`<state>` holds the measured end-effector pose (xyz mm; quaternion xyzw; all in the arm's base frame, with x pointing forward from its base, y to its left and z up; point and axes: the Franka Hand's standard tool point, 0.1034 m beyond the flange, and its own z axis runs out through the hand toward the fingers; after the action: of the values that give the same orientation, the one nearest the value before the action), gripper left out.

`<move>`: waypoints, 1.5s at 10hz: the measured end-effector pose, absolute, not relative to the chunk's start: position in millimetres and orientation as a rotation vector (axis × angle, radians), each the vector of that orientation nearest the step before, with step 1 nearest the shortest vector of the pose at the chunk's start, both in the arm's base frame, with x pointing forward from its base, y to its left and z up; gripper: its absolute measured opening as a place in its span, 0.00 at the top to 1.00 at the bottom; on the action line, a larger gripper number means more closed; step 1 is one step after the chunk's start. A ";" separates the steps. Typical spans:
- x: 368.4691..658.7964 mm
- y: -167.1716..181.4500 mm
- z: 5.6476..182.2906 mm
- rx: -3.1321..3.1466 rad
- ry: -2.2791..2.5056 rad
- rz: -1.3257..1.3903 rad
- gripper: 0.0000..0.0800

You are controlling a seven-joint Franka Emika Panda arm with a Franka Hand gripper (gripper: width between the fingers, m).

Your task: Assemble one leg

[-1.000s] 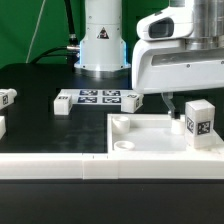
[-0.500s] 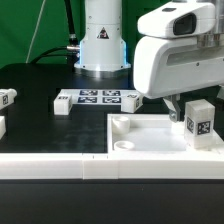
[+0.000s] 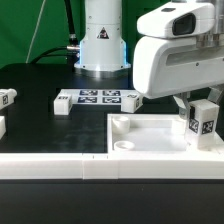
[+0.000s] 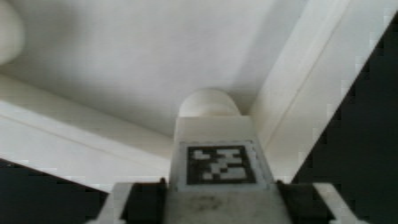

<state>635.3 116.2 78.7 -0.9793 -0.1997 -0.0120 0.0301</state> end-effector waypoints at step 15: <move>633.1 122.5 76.8 -2.565 1.578 0.050 0.63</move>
Offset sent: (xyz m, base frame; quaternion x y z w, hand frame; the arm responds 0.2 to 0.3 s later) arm -0.0135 -0.0047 -0.0082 0.0316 -0.0028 0.3267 0.9446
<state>633.1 122.5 76.8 -0.8497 0.5229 0.0165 0.0649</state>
